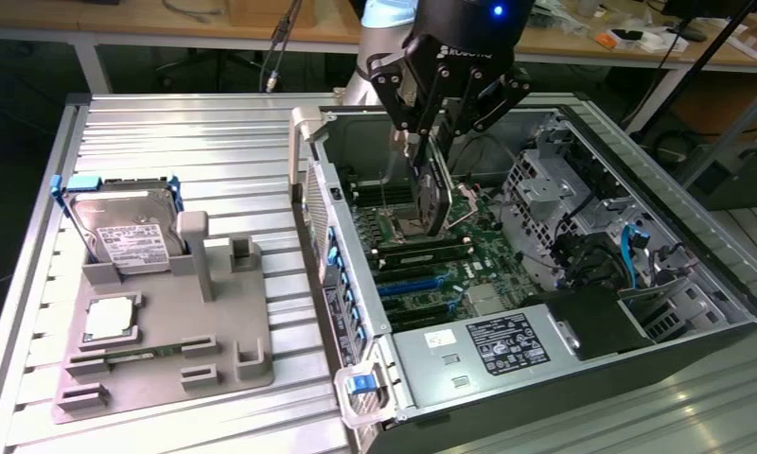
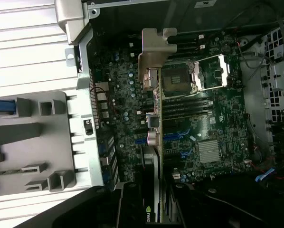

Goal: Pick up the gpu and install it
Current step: 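Pick up the gpu and move the gpu toward the slot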

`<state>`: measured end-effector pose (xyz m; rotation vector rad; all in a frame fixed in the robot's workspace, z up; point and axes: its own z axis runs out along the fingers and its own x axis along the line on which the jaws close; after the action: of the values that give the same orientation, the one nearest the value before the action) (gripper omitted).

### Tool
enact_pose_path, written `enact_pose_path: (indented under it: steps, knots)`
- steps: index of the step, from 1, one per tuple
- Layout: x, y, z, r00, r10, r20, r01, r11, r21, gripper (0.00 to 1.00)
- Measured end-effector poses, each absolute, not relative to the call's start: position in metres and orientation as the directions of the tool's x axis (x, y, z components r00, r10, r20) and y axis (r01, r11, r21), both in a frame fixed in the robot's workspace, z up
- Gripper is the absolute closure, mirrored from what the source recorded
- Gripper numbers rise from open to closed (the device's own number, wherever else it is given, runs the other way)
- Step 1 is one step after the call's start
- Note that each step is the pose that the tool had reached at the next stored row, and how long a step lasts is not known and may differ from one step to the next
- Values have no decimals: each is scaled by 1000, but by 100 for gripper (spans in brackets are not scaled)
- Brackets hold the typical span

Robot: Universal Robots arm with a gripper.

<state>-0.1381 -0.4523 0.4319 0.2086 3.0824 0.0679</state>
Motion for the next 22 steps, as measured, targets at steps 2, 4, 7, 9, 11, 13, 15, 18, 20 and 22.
enact_pose_path:
  steps: [2, 4, 7, 9, 11, 13, 15, 18, 20, 22]
  knots:
    - [-137, -452, 432, -990, 136, -48, 133, 990, 47, 73]
    - [-136, -452, 432, -990, 136, -48, 133, 990, 47, 73]
    - [-134, -452, 432, -990, 136, -48, 133, 990, 47, 73]
    - [-133, -452, 432, -990, 136, -48, 133, 990, 47, 73]
    - [-131, -452, 432, -990, 136, -48, 133, 990, 47, 73]
    - [-130, -452, 432, -990, 136, -48, 133, 990, 47, 73]
    - [-128, -452, 432, -990, 136, -48, 133, 990, 47, 73]
    - [-126, -452, 432, -990, 136, -48, 133, 990, 47, 73]
    - [-125, -452, 432, -990, 136, -48, 133, 990, 47, 73]
    - [-123, -452, 432, -990, 136, -48, 133, 990, 47, 73]
